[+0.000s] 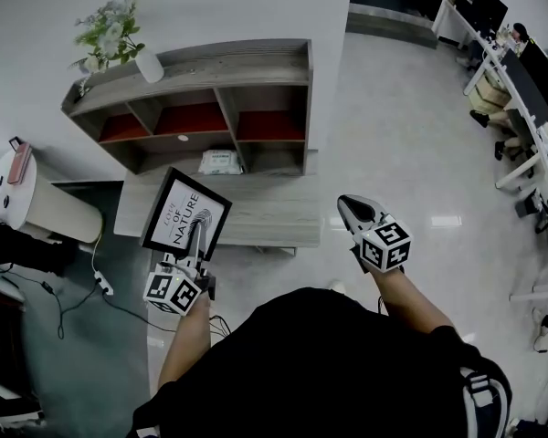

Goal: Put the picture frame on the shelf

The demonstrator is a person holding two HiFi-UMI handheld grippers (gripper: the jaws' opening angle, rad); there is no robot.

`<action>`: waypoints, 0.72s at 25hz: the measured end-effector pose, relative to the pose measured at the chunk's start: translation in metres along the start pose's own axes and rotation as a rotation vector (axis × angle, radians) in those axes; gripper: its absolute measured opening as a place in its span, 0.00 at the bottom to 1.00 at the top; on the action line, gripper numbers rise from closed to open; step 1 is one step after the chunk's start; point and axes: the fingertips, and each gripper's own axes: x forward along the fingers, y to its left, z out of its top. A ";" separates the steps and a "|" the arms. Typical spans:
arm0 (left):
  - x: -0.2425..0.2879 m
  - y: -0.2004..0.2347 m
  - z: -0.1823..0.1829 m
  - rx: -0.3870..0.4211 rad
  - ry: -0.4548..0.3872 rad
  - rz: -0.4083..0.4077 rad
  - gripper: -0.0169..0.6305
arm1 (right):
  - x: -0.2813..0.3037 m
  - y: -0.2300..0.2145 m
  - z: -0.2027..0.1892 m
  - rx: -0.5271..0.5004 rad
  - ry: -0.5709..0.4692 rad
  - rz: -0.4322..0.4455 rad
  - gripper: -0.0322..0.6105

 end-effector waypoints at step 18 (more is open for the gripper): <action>0.038 -0.057 -0.017 -0.039 -0.003 0.057 0.07 | -0.012 -0.061 -0.002 0.007 -0.003 0.075 0.07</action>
